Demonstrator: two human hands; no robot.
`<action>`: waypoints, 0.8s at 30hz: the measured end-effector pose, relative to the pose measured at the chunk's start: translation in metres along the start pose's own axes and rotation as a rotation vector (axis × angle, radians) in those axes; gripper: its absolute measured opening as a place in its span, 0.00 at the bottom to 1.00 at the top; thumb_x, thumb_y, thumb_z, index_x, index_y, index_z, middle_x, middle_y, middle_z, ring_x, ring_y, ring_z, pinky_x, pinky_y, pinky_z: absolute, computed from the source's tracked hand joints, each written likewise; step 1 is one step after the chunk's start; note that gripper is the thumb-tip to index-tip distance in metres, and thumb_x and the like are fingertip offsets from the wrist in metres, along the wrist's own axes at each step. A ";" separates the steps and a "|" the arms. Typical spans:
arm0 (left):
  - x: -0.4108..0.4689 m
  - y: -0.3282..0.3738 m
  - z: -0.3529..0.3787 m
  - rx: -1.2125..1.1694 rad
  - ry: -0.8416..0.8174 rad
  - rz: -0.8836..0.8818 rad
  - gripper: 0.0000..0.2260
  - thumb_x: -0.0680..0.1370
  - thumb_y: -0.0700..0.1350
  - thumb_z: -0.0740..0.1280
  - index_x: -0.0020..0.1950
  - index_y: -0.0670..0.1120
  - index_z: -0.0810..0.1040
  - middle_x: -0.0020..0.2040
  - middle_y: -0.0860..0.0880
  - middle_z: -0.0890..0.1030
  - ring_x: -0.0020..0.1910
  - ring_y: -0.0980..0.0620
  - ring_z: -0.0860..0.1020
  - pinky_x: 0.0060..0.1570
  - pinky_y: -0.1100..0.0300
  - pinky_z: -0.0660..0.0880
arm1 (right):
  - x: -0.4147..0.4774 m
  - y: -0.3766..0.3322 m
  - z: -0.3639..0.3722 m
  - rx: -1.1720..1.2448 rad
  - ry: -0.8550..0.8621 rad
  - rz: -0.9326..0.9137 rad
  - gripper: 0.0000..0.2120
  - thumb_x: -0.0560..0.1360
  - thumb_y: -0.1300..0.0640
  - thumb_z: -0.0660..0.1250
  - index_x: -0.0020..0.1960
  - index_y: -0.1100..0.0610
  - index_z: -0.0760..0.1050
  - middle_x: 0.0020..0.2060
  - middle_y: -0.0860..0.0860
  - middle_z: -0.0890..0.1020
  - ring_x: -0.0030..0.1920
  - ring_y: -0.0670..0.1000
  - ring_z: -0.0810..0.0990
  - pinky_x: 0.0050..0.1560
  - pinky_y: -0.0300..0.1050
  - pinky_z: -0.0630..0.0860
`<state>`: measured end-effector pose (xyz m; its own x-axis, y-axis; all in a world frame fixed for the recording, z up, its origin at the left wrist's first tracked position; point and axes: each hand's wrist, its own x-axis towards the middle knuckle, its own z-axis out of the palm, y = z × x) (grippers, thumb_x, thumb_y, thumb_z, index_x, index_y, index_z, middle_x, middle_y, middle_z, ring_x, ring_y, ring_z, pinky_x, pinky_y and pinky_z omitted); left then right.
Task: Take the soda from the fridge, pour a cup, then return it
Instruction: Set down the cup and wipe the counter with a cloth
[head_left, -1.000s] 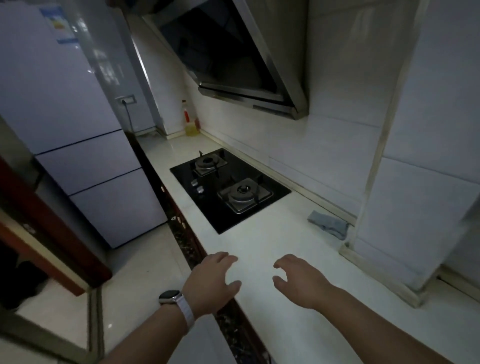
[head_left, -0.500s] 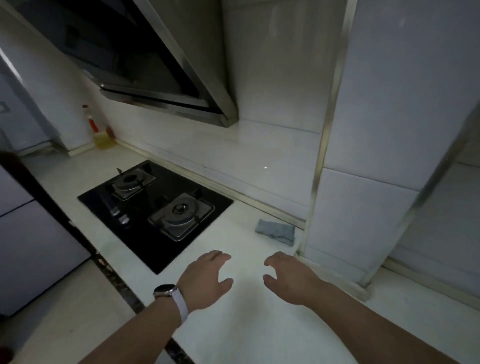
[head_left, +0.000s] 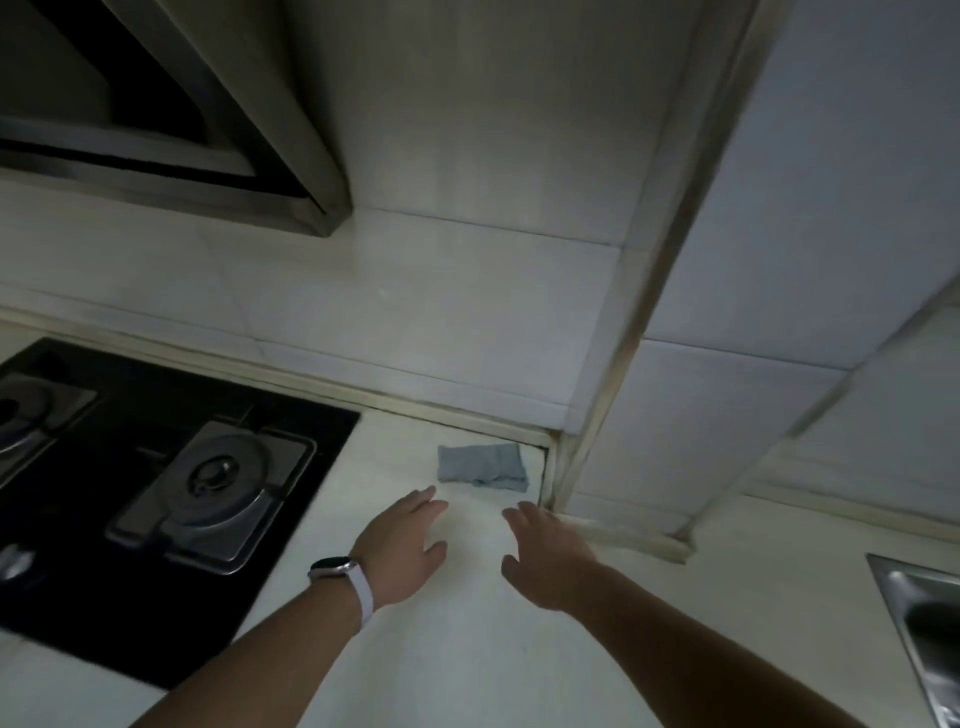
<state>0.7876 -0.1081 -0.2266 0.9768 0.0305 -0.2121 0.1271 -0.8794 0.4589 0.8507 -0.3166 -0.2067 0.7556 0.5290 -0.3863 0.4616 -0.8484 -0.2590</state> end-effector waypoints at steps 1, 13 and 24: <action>0.009 -0.006 0.001 0.004 -0.019 0.007 0.27 0.81 0.52 0.62 0.78 0.49 0.60 0.80 0.51 0.54 0.78 0.53 0.53 0.74 0.61 0.53 | 0.006 -0.002 0.002 0.008 0.003 0.029 0.29 0.77 0.48 0.60 0.75 0.54 0.57 0.74 0.52 0.61 0.72 0.56 0.63 0.69 0.53 0.67; 0.114 -0.045 0.038 0.071 -0.085 0.212 0.29 0.77 0.44 0.62 0.78 0.47 0.59 0.78 0.41 0.60 0.76 0.42 0.60 0.72 0.53 0.64 | 0.102 0.003 0.013 -0.026 0.033 0.126 0.32 0.76 0.58 0.60 0.78 0.49 0.53 0.78 0.48 0.53 0.77 0.53 0.52 0.71 0.52 0.64; 0.171 -0.054 0.079 0.072 0.059 0.280 0.25 0.69 0.39 0.72 0.66 0.35 0.75 0.63 0.35 0.77 0.63 0.34 0.76 0.66 0.47 0.67 | 0.181 0.027 0.045 -0.105 0.039 -0.029 0.29 0.78 0.58 0.62 0.78 0.57 0.59 0.77 0.53 0.61 0.76 0.54 0.58 0.76 0.50 0.55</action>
<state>0.9340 -0.0932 -0.3559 0.9808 -0.1921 -0.0348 -0.1588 -0.8888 0.4299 0.9789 -0.2426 -0.3238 0.7579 0.5540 -0.3447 0.5282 -0.8310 -0.1743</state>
